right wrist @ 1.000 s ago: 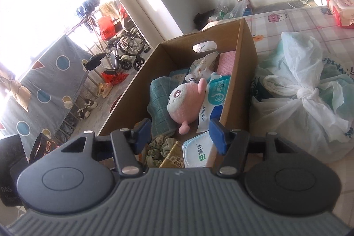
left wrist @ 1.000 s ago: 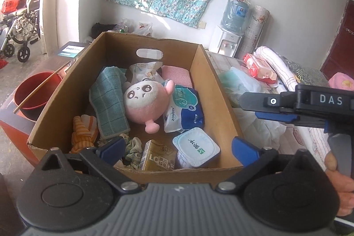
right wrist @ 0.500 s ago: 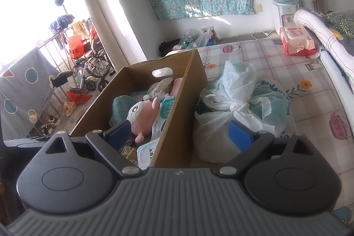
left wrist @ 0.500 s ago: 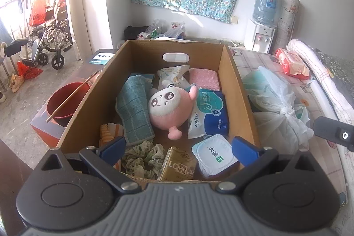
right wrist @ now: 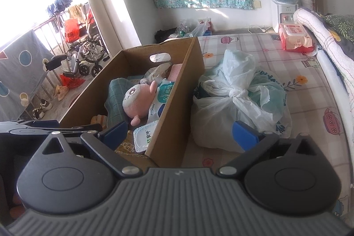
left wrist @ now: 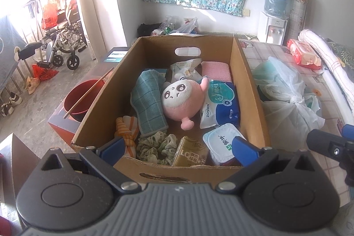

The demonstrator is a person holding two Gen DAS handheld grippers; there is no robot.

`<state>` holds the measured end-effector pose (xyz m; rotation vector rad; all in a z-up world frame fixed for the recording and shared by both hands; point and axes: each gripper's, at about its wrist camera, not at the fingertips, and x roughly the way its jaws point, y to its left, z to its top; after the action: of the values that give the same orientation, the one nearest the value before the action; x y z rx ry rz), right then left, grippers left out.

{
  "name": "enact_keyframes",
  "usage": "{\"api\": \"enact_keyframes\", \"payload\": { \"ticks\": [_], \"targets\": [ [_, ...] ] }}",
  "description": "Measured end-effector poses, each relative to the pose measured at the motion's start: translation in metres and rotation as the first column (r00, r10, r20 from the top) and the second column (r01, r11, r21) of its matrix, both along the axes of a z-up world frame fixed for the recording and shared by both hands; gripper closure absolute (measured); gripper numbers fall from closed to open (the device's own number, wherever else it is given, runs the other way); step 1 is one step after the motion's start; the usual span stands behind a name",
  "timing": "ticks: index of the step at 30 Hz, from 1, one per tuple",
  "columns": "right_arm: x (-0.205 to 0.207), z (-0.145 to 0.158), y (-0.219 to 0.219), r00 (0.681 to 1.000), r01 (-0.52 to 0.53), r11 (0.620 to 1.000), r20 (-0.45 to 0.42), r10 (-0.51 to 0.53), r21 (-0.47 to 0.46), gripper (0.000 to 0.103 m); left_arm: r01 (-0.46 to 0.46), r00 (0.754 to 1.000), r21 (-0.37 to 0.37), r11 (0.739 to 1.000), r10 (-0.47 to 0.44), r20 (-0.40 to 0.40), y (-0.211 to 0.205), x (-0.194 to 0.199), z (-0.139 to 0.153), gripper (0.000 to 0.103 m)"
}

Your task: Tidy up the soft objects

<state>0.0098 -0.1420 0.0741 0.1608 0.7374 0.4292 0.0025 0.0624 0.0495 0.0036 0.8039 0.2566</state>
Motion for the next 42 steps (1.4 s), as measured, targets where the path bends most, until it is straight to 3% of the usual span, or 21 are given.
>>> {"api": "enact_keyframes", "payload": {
  "ticks": [24, 42],
  "targets": [
    [-0.002, -0.014, 0.023, 0.998, -0.026, 0.992, -0.060, 0.019, -0.126, 0.001, 0.007, 0.994, -0.093, 0.996, -0.017, -0.106, 0.006, -0.012, -0.010, 0.000],
    [0.010, -0.026, 0.033, 0.993, -0.050, 0.987, -0.112, 0.033, -0.155, 0.001, -0.035, 0.989, -0.093, 0.995, 0.021, -0.148, 0.012, -0.010, -0.019, 0.000]
  ]
}}
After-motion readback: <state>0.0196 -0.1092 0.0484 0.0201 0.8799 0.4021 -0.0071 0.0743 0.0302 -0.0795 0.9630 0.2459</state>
